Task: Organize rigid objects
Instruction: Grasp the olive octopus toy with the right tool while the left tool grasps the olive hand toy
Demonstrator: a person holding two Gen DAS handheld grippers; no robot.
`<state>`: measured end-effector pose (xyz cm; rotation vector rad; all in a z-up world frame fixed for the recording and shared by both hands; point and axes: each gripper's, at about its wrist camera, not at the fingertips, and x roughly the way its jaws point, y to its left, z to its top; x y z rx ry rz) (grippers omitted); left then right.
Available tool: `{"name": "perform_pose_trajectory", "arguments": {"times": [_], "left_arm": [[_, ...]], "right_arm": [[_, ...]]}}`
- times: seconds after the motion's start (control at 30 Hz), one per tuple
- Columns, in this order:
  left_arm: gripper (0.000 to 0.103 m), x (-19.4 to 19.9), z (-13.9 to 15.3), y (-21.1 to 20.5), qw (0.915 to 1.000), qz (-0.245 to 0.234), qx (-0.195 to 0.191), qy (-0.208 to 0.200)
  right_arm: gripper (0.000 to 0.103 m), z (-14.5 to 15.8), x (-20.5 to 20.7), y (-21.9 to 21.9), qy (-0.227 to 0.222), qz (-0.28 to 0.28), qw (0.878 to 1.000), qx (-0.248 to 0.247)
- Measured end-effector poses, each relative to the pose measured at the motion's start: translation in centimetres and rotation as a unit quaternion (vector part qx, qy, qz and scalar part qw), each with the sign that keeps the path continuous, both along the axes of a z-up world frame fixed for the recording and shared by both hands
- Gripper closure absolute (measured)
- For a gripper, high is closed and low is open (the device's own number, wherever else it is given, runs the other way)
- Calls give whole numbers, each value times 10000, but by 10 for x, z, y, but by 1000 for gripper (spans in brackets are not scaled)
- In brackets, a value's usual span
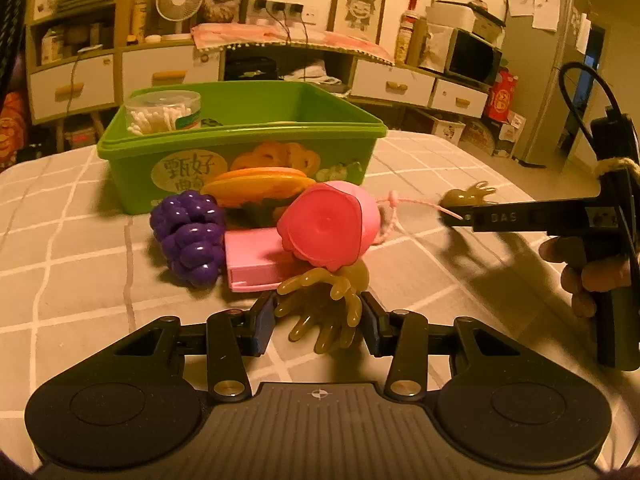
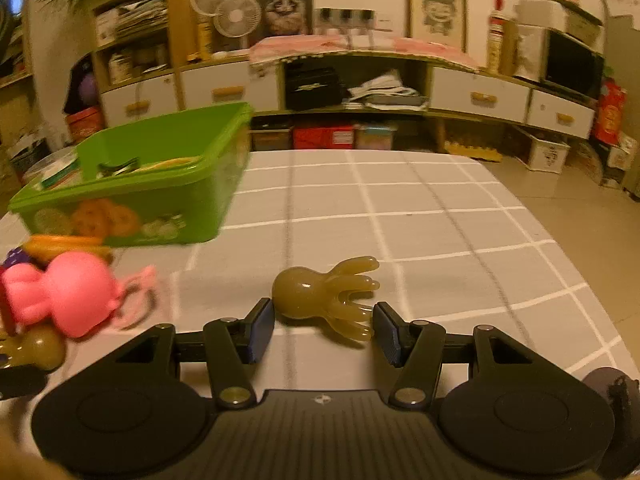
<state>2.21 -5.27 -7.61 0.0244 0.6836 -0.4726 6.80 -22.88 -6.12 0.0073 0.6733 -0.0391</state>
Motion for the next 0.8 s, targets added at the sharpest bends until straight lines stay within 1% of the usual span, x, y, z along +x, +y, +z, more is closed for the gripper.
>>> {"name": "perform_pose_trajectory", "arguments": {"times": [0.1,0.27,0.6,0.67,0.7,0.8], "left_arm": [[54,-2,0,0,10000,-40,12,10],[54,-9,0,1,9999,-119,58,10],[53,-15,-2,-4,9995,-236,175,-69],[46,-15,-4,-6,9994,-241,198,-127],[44,-15,-4,-7,9994,-235,206,-149],[42,-14,-6,-10,9992,-244,242,-207]], "right_arm": [[73,0,-4,9,17,217,9997,-66],[73,1,-13,17,65,417,9991,-1],[73,4,-45,40,164,861,9962,28],[73,4,-48,45,184,943,9954,18],[73,4,-49,47,195,977,9950,11],[73,4,-51,50,229,999,9947,21]]}}
